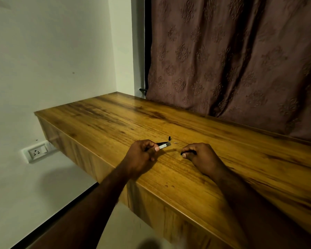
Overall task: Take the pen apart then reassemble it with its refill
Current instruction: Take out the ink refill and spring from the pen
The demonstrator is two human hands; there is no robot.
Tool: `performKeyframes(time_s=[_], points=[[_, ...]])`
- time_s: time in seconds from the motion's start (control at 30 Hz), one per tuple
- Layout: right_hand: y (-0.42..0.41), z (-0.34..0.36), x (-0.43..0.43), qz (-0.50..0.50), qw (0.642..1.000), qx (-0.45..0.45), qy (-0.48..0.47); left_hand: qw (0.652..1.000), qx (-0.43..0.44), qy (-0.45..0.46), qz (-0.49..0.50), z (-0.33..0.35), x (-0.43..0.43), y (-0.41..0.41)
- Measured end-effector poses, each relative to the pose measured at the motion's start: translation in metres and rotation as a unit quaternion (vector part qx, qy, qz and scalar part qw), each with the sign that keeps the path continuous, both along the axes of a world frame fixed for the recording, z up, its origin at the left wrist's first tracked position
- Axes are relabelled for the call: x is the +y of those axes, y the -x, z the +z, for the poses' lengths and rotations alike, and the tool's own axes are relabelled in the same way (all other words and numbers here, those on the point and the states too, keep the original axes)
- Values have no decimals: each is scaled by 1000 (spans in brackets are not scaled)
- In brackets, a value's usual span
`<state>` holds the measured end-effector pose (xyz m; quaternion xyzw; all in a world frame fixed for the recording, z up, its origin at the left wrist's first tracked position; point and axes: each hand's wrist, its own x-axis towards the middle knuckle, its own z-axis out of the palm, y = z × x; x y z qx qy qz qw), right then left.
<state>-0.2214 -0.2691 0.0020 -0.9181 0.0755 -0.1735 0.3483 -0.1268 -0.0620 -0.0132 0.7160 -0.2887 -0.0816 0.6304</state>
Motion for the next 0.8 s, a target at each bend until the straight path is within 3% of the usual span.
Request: performKeyframes(time_s=[0.27, 0.47, 0.57, 0.63, 0.7, 0.8], points=[[-4, 0, 4, -40, 997, -7, 68, 1000, 8, 3, -2, 0, 0, -1], [-3, -1, 1, -54, 998, -2, 43, 1000, -12, -19, 4, 2, 1, 0], [0, 4, 3, -87, 994, -63, -29, 1000, -2, -11, -3, 3, 0, 3], [0, 10, 12, -84, 982, -92, -141, 1000, 13, -1, -7, 2, 0, 3], [0, 14, 27, -47, 960, -75, -265, 1000, 21, 4, -12, 2, 0, 3], [-3, 9, 46, -14, 936, -46, -350, 1000, 14, 1, -10, 2, -1, 4]])
